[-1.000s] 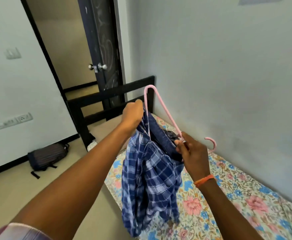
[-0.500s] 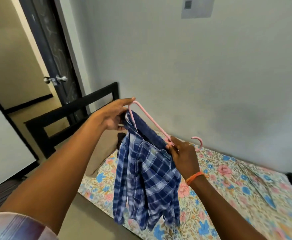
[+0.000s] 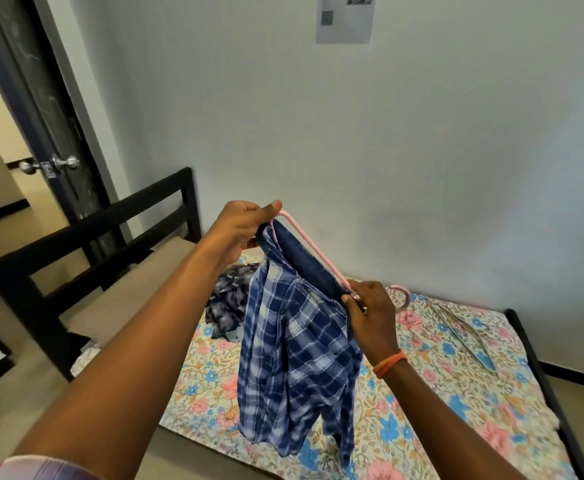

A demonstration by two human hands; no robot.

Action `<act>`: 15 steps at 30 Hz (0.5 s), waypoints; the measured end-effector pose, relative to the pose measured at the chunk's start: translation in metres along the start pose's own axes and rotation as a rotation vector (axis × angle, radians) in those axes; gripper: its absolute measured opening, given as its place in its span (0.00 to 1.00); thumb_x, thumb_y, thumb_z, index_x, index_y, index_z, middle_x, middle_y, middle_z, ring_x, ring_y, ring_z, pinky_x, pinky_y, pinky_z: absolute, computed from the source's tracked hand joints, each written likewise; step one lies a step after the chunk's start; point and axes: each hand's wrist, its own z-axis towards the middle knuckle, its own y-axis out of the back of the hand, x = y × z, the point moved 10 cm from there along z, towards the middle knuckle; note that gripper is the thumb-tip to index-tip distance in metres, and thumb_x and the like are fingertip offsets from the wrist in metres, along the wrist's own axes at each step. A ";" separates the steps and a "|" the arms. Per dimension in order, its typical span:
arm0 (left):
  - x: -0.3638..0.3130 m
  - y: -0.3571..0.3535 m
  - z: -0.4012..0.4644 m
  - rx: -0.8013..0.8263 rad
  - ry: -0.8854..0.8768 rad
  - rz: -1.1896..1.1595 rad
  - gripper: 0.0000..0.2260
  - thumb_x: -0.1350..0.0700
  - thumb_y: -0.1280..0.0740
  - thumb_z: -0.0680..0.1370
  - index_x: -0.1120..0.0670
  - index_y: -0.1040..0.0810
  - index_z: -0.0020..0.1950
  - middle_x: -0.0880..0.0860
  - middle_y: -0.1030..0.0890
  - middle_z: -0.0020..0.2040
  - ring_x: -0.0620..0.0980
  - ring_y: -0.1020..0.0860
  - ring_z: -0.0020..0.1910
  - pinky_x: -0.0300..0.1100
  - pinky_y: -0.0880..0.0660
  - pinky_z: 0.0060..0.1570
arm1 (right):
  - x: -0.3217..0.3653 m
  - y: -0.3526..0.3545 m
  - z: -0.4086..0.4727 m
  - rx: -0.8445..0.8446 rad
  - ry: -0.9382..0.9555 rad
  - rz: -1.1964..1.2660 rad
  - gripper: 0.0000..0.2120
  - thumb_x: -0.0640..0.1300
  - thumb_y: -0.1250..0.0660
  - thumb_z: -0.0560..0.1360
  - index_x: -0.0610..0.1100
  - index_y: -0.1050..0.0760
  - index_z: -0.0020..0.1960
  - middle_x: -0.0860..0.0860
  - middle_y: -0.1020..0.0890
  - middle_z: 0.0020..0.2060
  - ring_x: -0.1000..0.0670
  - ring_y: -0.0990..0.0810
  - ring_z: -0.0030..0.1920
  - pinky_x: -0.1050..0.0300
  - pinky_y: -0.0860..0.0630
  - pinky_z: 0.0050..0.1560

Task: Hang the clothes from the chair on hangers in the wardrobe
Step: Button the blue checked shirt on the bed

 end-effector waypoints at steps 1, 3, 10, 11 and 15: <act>-0.003 0.000 0.001 0.011 -0.038 0.038 0.15 0.49 0.26 0.74 0.56 0.27 0.36 0.55 0.23 0.36 0.52 0.23 0.37 0.44 0.20 0.38 | 0.002 0.002 0.000 -0.010 0.023 -0.018 0.13 0.33 0.29 0.75 0.39 0.18 0.58 0.44 0.20 0.46 0.46 0.22 0.44 0.51 0.21 0.48; -0.008 0.005 0.003 -0.002 -0.123 0.180 0.17 0.48 0.26 0.74 0.56 0.28 0.34 0.56 0.24 0.35 0.53 0.24 0.37 0.50 0.21 0.43 | 0.003 0.006 0.002 -0.028 0.055 -0.048 0.15 0.30 0.30 0.74 0.39 0.18 0.60 0.44 0.18 0.47 0.49 0.22 0.45 0.57 0.23 0.50; -0.024 -0.016 -0.023 -0.234 -0.638 1.221 0.19 0.45 0.37 0.82 0.59 0.26 0.39 0.53 0.28 0.35 0.55 0.27 0.37 0.45 0.36 0.37 | -0.014 -0.007 0.004 0.064 0.074 -0.184 0.23 0.22 0.35 0.70 0.40 0.18 0.60 0.47 0.26 0.41 0.46 0.24 0.40 0.58 0.23 0.42; -0.023 -0.019 -0.025 -0.240 -0.657 1.245 0.19 0.45 0.37 0.82 0.59 0.27 0.39 0.53 0.27 0.36 0.55 0.27 0.37 0.46 0.35 0.37 | -0.017 -0.008 0.003 0.067 0.082 -0.192 0.24 0.21 0.35 0.69 0.39 0.18 0.60 0.46 0.25 0.41 0.45 0.24 0.40 0.53 0.22 0.42; -0.006 -0.012 -0.012 -0.136 -0.487 1.046 0.21 0.45 0.33 0.79 0.62 0.25 0.37 0.54 0.25 0.33 0.50 0.28 0.32 0.45 0.36 0.32 | -0.030 -0.008 0.003 0.087 0.096 -0.226 0.24 0.21 0.35 0.67 0.38 0.19 0.58 0.44 0.25 0.42 0.45 0.25 0.41 0.47 0.22 0.36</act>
